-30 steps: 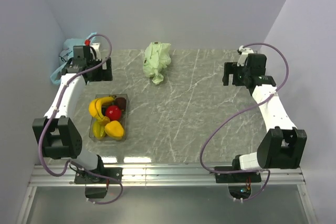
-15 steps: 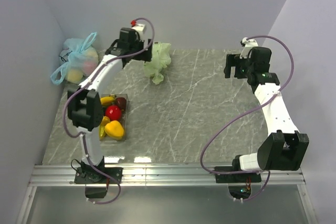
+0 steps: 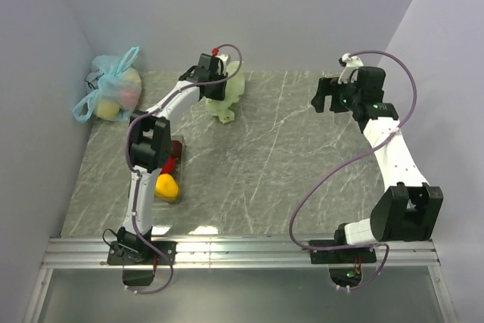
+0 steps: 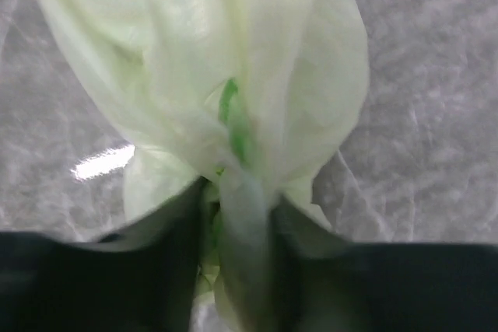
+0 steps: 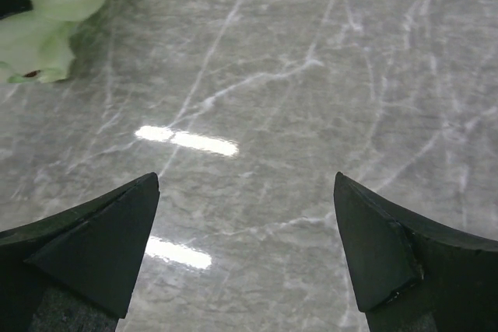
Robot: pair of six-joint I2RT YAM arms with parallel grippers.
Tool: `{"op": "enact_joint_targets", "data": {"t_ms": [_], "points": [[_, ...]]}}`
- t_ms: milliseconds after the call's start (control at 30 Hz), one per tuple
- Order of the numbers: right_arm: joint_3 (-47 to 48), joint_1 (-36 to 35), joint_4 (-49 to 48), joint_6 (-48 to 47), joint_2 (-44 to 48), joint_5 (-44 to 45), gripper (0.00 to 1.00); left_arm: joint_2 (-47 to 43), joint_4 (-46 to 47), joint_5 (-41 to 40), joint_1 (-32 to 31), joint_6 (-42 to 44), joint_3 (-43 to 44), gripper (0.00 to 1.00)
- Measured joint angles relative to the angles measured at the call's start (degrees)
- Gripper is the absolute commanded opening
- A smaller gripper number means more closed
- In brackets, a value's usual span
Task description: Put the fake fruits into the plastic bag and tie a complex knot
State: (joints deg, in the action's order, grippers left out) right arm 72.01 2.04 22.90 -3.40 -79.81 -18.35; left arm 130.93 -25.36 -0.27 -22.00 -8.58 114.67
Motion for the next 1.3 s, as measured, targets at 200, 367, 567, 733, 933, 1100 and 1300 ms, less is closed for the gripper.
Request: {"op": "enact_joint_targets", "data": {"t_ms": [200, 367, 567, 733, 933, 1100, 1300], "points": [[0.00, -5.49, -2.29, 0.07, -1.51, -3.74, 1.00, -3.72, -3.08, 17.99, 1.33, 1.77, -2.05, 0.00], [0.13, -10.84, -5.75, 0.26, -4.09, -5.79, 1.00, -13.68, -0.48, 38.32, 2.93, -2.03, -8.98, 0.00], [2.73, -11.39, -8.68, 6.16, -9.42, -11.69, 1.00, -22.08, 11.54, 57.05, 5.07, -12.52, -17.64, 0.00], [2.78, -11.72, -13.31, 13.88, -10.43, -18.43, 0.95, -22.47, 18.34, 64.43, 5.33, -19.80, -23.02, 0.00], [2.78, -13.77, -18.62, 19.54, -10.58, -24.04, 0.48, -22.45, 27.28, 69.70, 5.31, -28.30, -24.57, 0.01], [2.95, -14.36, -18.43, 19.78, -11.02, -25.88, 0.00, -22.45, 29.97, 71.14, 5.79, -30.80, -24.87, 0.04], [4.37, -7.10, -9.62, 17.18, -11.04, -27.80, 0.00, -23.52, 19.61, 66.25, 13.05, -22.45, -25.40, 0.09]]}}
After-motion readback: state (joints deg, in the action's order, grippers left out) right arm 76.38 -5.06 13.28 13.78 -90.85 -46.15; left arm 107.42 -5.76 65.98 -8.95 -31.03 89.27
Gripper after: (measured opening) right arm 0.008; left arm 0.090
